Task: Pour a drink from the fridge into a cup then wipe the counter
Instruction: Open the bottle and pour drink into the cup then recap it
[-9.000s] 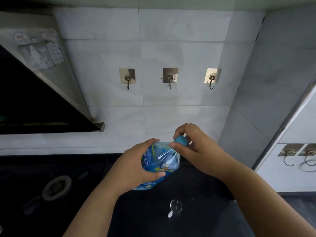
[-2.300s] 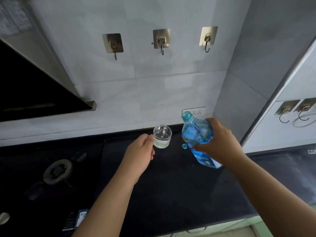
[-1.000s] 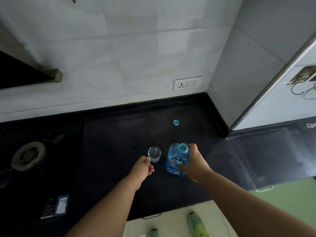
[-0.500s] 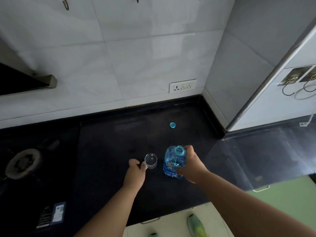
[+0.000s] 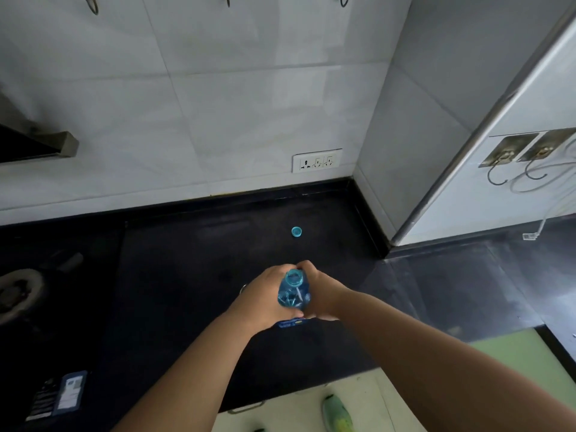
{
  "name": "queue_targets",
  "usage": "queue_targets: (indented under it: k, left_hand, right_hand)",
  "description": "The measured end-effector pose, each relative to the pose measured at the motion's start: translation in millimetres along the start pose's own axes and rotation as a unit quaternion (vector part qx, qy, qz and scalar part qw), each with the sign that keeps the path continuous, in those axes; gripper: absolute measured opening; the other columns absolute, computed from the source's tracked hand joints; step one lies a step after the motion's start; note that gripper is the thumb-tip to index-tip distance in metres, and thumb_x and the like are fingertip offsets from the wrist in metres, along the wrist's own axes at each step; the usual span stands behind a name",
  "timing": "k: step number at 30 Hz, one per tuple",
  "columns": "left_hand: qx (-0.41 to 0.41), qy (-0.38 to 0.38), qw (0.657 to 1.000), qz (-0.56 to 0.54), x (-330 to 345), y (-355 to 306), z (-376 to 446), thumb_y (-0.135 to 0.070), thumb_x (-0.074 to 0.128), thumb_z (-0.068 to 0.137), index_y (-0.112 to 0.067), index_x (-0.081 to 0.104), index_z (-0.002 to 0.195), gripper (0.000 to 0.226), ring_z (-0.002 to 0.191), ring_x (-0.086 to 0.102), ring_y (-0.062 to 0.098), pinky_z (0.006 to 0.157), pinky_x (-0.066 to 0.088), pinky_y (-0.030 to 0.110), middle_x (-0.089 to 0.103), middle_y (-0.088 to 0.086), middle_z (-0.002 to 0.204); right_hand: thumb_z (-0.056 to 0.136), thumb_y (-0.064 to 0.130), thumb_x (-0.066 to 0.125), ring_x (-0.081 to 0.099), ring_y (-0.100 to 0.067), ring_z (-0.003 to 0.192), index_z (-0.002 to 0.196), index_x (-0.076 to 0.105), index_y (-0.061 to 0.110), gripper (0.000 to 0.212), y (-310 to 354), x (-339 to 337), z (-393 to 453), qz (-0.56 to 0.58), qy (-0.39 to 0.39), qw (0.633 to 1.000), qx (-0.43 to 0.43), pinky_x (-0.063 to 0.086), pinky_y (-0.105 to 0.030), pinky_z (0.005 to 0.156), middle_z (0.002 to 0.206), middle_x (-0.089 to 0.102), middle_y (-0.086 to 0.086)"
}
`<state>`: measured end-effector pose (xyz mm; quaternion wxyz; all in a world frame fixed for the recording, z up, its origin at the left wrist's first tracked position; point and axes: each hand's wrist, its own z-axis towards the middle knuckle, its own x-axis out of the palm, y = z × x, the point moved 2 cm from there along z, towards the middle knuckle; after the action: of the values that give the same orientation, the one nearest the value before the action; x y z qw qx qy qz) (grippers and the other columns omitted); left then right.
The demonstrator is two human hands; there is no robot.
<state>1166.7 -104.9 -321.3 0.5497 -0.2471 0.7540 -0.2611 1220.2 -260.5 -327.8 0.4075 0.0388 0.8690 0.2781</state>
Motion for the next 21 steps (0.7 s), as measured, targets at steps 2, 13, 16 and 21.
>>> queue_targets:
  k: [2,13,16,21]
  left_hand:
    - [-0.013,-0.033,0.999,-0.006,10,8,-3,-0.028,0.092,0.076,-0.037,0.042,0.149,0.089,0.132,0.055,0.006,0.112,0.050,0.035,0.051,-0.016,0.143]
    - [-0.098,-0.132,0.981,-0.100,28,2,-6,-0.024,0.087,0.082,-0.044,0.042,0.150,0.084,0.124,0.047,-0.001,0.100,0.040,0.016,0.045,-0.019,0.144]
    - [-0.109,-0.148,0.975,-0.123,31,1,-6,-0.021,0.087,0.083,-0.042,0.043,0.149,0.082,0.122,0.045,-0.005,0.098,0.040,0.010,0.045,-0.019,0.143]
    - [-0.129,-0.182,0.966,-0.134,38,-1,-2,-0.021,0.088,0.081,-0.042,0.044,0.149,0.084,0.126,0.048,-0.003,0.100,0.043,0.011,0.046,-0.020,0.141]
  right_hand:
    - [0.071,0.010,0.089,0.066,-0.021,0.109,0.146,0.027,0.031,0.099,-5,-4,7,-0.022,0.025,0.999,-0.016,0.059,-0.040,0.092,0.125,0.062,0.000]
    - [0.097,0.009,0.055,0.059,-0.024,0.133,0.140,0.063,0.021,0.046,-36,-55,109,-0.121,-0.035,0.992,-0.017,0.045,-0.032,0.113,0.147,0.061,-0.005]
    - [0.097,0.012,0.060,0.052,-0.033,0.141,0.149,0.054,0.010,0.052,-32,-55,144,-0.148,-0.029,0.988,-0.026,0.041,-0.035,0.117,0.155,0.051,-0.015]
    - [0.101,0.022,0.056,0.009,-0.034,0.161,0.167,0.014,0.008,0.079,-33,-31,189,-0.228,0.046,0.971,-0.050,0.014,-0.038,0.130,0.175,0.005,-0.015]
